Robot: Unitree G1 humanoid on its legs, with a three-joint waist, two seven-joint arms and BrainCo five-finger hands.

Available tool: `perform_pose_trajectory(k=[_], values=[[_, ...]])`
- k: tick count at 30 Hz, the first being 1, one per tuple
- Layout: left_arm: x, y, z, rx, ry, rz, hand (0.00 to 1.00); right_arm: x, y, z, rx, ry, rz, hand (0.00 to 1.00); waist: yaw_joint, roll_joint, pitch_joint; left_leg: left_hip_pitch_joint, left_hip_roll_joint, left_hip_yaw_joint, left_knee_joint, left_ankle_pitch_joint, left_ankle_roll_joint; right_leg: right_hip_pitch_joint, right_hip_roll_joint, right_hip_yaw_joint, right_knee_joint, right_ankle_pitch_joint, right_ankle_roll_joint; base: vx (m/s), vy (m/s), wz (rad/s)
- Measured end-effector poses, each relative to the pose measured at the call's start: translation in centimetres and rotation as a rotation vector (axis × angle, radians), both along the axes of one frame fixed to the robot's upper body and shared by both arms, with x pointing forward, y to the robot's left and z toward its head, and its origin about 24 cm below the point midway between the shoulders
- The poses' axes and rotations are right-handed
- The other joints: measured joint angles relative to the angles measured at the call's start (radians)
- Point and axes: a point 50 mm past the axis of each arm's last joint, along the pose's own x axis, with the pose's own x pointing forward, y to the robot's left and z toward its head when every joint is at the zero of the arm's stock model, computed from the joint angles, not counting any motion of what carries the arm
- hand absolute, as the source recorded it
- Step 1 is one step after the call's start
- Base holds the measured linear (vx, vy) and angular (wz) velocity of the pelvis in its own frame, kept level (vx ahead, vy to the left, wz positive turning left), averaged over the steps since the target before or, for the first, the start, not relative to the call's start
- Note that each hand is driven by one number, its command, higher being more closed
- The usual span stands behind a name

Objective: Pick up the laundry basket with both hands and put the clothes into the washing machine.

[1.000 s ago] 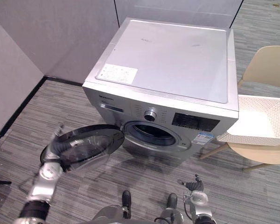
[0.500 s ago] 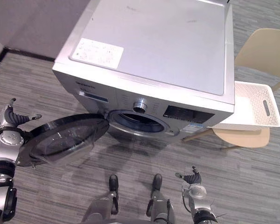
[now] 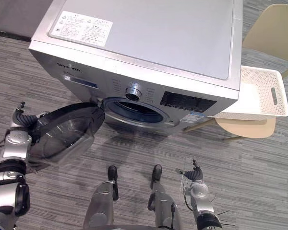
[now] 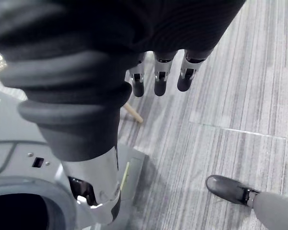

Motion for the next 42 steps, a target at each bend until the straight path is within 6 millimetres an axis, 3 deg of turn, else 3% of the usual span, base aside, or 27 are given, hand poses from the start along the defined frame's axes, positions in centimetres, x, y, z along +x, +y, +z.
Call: perform_pose_trajectory(k=[3,5,6,8,10,16,19,23,25,28,31,32,33,35,37,38,42], values=[[-1.4,-2.7,-2.5,-0.127,-0.040,-0.043,0.00,-0.5,-0.2,-0.3,0.003,0.016,0.000,0.00,-0.001,0.013,-0.005,0.049,-0.026,-0.008,-0.043,0.006,0.002,0.033,-0.019,-0.012,0.016,-0.027,0.015,0.05,0.043,0.25],[-2.6,-6.5,-4.8,-0.300,-0.086,-0.101,0.00,-0.9,-0.4,-0.5,-0.004,0.037,-0.005,0.00,-0.003,0.037,-0.020,0.080,-0.060,-0.030,-0.087,0.031,0.015,0.048,-0.042,-0.026,0.027,-0.042,0.031,0.08,0.062,0.32],[-3.0,-7.5,-5.3,-0.338,-0.088,-0.117,0.00,-1.0,-0.5,-0.5,-0.004,0.039,-0.009,0.00,-0.004,0.046,-0.025,0.084,-0.066,-0.030,-0.099,0.037,0.021,0.051,-0.048,-0.034,0.028,-0.044,0.033,0.10,0.089,0.35],[-4.2,-11.7,-7.5,-0.473,-0.046,-0.197,0.00,-0.6,-0.5,-0.3,-0.003,0.031,-0.011,0.00,-0.003,0.070,-0.038,0.105,-0.095,-0.030,-0.133,0.051,0.031,0.060,-0.070,-0.041,0.028,-0.049,0.042,0.07,0.082,0.20],[-5.2,-13.9,-8.7,-0.540,-0.006,-0.250,0.00,-0.3,-0.3,0.0,-0.017,0.018,0.004,0.00,-0.003,0.076,-0.036,0.132,-0.109,-0.036,-0.152,0.055,0.035,0.077,-0.077,-0.038,0.027,-0.052,0.047,0.05,0.071,0.03],[-5.1,-14.2,-8.6,-0.516,0.036,-0.306,0.00,-0.1,-0.7,0.2,-0.039,0.014,0.011,0.00,-0.011,0.093,-0.036,0.156,-0.112,-0.012,-0.204,0.079,0.031,0.068,-0.079,-0.024,0.025,-0.054,0.053,0.00,0.021,-0.07],[-5.0,-13.6,-8.6,-0.489,0.049,-0.299,0.00,-0.4,-1.0,-0.1,-0.046,0.038,0.009,0.00,-0.036,0.105,-0.033,0.157,-0.117,0.017,-0.225,0.092,0.034,0.051,-0.079,0.000,0.008,-0.032,0.053,-0.02,0.018,-0.25],[-2.2,-13.2,-7.7,-0.404,0.067,-0.313,0.00,-0.9,-2.0,-0.4,-0.082,0.069,-0.006,0.00,-0.049,0.128,-0.029,0.140,-0.125,0.033,-0.236,0.112,0.031,0.032,-0.080,0.023,-0.030,0.012,0.052,-0.09,0.017,-0.15],[-0.8,-13.3,-6.9,-0.338,0.075,-0.320,0.00,-1.0,-2.0,-0.4,-0.086,0.065,-0.016,0.00,-0.062,0.120,-0.023,0.129,-0.117,0.038,-0.241,0.116,0.031,0.016,-0.082,0.024,-0.025,0.020,0.046,-0.15,0.002,0.02],[2.1,-15.0,-4.0,-0.262,0.011,-0.388,0.00,-1.1,-2.0,-0.1,-0.088,0.041,-0.037,0.00,-0.062,0.116,0.002,0.101,-0.114,0.056,-0.222,0.116,0.030,-0.022,-0.095,0.017,0.033,0.002,0.051,-0.16,0.012,0.12],[3.3,-15.8,-1.9,-0.230,-0.057,-0.418,0.00,-1.2,-1.1,-0.3,-0.048,0.032,-0.068,0.00,-0.061,0.082,0.027,0.091,-0.107,0.072,-0.193,0.093,0.032,-0.033,-0.108,0.007,0.095,-0.016,0.050,-0.09,0.035,0.23],[3.4,-16.0,-1.5,-0.230,-0.075,-0.428,0.00,-1.4,-0.1,-0.5,-0.014,0.027,-0.076,0.00,-0.066,0.044,0.026,0.104,-0.120,0.111,-0.184,0.061,0.034,-0.033,-0.147,0.005,0.091,-0.021,0.045,-0.06,0.096,0.45],[3.5,-16.1,-1.3,-0.228,-0.083,-0.433,0.00,-1.5,0.3,-0.5,0.001,0.022,-0.083,0.00,-0.073,0.032,0.029,0.071,-0.096,0.150,0.026,0.016,0.099,-0.028,-0.165,-0.003,0.120,-0.031,0.056,0.01,0.101,0.30],[3.0,-16.7,-2.2,-0.245,-0.057,-0.447,0.00,-1.8,0.1,-0.8,0.001,0.041,-0.085,0.00,-0.081,0.054,0.014,0.137,-0.090,0.154,0.019,-0.069,0.066,-0.025,-0.156,-0.003,0.176,-0.058,0.073,0.01,0.101,0.07],[2.5,-17.5,-3.0,-0.254,-0.032,-0.468,0.00,-2.0,0.7,-1.0,0.022,0.055,-0.086,0.00,-0.093,0.034,-0.007,0.180,-0.135,0.150,-0.067,-0.035,0.074,-0.011,-0.181,-0.002,0.167,-0.055,0.072,0.07,0.163,0.31],[2.4,-18.9,-3.4,-0.265,-0.013,-0.510,0.00,-2.1,1.0,-1.3,0.032,0.067,-0.087,0.00,-0.111,0.037,-0.021,0.205,-0.170,0.135,-0.133,0.010,0.091,0.007,-0.198,-0.010,0.150,-0.052,0.071,0.13,0.145,0.53],[2.3,-19.8,-3.7,-0.276,-0.013,-0.517,0.00,-0.9,1.6,-1.1,0.048,0.060,-0.073,0.00,-0.114,0.039,-0.029,0.230,-0.200,0.129,-0.190,0.040,0.092,0.020,-0.207,-0.009,0.126,-0.033,0.077,0.10,0.069,0.16]])
